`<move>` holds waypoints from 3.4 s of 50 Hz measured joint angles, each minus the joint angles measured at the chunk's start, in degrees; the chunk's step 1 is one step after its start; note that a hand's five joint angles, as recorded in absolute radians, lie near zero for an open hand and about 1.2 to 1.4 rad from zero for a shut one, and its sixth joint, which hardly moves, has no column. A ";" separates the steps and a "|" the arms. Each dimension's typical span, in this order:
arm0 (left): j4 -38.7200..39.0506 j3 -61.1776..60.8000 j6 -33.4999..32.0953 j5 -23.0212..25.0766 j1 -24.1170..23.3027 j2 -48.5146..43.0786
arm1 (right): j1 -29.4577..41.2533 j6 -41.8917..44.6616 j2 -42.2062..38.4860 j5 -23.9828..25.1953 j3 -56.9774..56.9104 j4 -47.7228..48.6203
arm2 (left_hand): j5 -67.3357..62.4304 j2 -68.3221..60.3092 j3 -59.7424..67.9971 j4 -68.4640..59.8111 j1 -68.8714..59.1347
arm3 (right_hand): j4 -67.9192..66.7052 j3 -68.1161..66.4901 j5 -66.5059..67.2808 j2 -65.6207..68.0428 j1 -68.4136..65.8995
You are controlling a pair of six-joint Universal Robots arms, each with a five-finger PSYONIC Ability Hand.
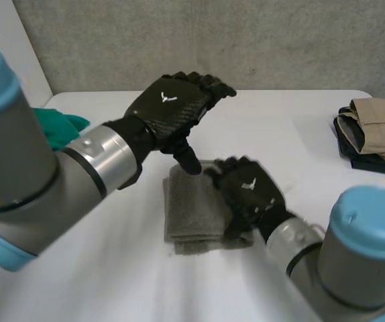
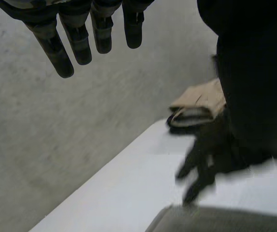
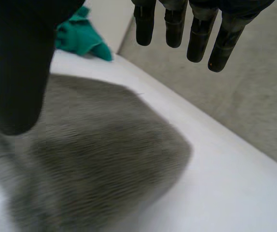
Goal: Fold the laundry.
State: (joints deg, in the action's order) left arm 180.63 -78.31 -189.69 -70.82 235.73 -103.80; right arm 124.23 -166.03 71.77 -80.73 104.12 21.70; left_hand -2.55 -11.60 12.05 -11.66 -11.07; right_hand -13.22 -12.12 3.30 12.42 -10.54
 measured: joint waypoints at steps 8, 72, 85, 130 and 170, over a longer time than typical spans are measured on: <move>-3.99 2.27 3.21 6.60 2.14 1.06 | 3.44 1.82 -6.41 -1.03 1.95 6.35 | 0.00 0.00 0.00 0.00 0.00 | 0.00 0.00 0.00 0.00 0.00; -4.11 1.34 3.53 5.97 0.75 2.15 | -34.20 5.99 -16.17 24.00 -37.87 17.09 | 0.00 0.01 0.00 0.05 0.02 | -54.85 -54.32 49.34 54.26 -42.34; -4.03 1.15 3.61 6.01 0.77 2.84 | -47.44 -11.75 -25.52 25.65 -48.13 32.13 | 0.00 0.01 0.00 0.05 0.02 | -54.85 -55.13 50.27 54.26 -42.96; -3.70 -0.09 3.76 5.98 0.42 3.46 | -63.00 5.64 -15.91 28.70 -42.28 -9.33 | 0.00 0.02 0.00 0.05 0.04 | -0.11 -0.07 0.21 0.09 -1.03; 9.66 2.32 -6.07 -5.53 29.39 -9.60 | -18.60 7.57 5.02 17.33 1.22 4.74 | 0.00 0.02 -0.01 0.05 0.20 | -0.11 -0.08 -0.03 0.09 -1.02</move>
State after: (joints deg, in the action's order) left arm 190.29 -75.99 -195.76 -76.35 265.13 -113.40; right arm 105.63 -158.46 76.78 -63.40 105.35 26.44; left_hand -2.55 -11.59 12.04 -11.60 -10.87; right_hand -13.34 -12.20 3.27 12.51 -11.56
